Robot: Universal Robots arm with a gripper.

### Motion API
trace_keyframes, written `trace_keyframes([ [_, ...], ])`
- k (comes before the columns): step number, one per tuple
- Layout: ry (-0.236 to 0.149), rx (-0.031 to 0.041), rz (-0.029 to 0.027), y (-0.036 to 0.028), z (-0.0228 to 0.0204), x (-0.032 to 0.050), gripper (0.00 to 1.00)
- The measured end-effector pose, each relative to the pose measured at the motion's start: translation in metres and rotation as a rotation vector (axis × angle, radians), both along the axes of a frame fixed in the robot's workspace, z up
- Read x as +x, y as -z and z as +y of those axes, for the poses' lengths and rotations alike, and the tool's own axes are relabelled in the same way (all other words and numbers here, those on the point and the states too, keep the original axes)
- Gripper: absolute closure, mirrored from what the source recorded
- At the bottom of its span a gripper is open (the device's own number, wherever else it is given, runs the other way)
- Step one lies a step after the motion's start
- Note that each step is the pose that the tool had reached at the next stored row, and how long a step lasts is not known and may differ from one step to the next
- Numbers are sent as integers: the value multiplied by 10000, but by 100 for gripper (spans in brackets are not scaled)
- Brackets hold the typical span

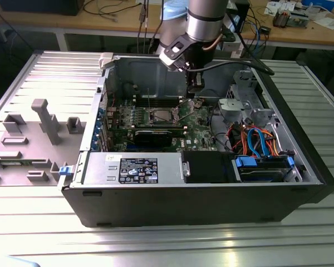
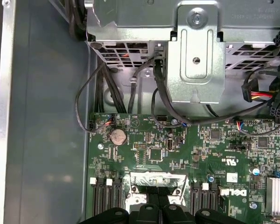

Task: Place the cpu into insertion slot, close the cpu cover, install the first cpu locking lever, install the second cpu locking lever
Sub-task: 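Close the cpu cover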

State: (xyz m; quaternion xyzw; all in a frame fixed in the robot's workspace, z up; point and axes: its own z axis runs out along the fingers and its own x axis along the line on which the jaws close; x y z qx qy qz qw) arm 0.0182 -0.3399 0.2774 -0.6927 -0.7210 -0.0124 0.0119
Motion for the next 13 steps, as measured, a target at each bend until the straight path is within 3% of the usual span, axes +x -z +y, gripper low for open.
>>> trace_keyframes([
  [13, 1, 0, 0, 0, 0, 27, 89],
])
